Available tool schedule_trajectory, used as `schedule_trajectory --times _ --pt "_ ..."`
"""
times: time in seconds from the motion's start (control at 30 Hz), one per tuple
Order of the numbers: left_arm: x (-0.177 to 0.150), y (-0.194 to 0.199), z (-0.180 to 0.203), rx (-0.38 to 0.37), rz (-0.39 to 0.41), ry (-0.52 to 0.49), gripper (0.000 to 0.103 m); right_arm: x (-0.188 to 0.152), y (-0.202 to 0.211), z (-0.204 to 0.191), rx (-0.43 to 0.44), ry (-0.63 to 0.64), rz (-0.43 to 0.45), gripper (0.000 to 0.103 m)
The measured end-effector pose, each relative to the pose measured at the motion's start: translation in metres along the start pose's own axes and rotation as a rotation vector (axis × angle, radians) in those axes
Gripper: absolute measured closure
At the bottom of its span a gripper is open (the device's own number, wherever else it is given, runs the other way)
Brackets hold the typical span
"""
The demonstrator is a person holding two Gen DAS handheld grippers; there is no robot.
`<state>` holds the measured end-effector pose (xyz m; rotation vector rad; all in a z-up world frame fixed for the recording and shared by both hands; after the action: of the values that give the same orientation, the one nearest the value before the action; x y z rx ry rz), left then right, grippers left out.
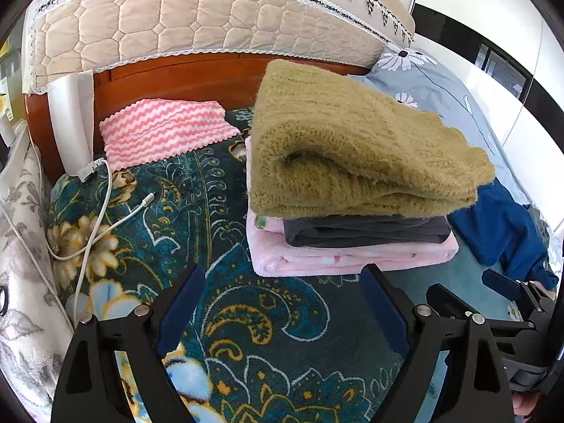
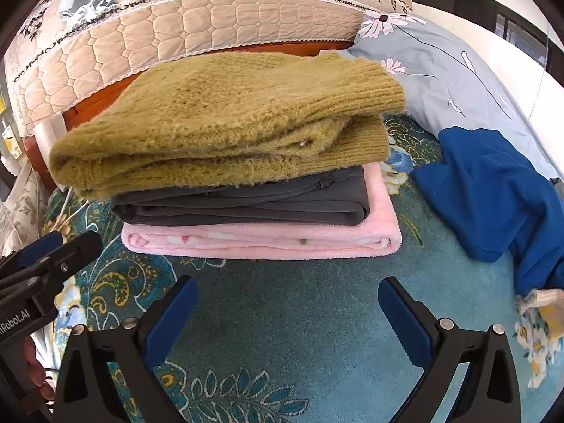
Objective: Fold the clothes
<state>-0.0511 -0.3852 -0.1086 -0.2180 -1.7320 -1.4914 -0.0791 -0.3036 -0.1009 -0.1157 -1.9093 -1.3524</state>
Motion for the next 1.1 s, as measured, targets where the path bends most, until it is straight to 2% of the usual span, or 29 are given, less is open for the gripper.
schedule_trajectory --times 1.1 --pt "-0.0007 -0.004 0.001 -0.003 -0.016 -0.002 0.013 -0.0001 -0.0022 -0.0014 -0.019 0.021 -0.007 0.0"
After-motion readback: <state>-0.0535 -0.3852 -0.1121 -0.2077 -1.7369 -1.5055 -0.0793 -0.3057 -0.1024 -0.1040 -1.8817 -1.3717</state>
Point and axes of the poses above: each gripper's, at about its wrist camera, not at the fingertips, and y roughly against the way its jaws point, z to its right, x to its top, the point moved 6 cm from there along -y, roughly the way its jaws point, and after that the axes turned 12 degrees about x, right-handed, at the moved point
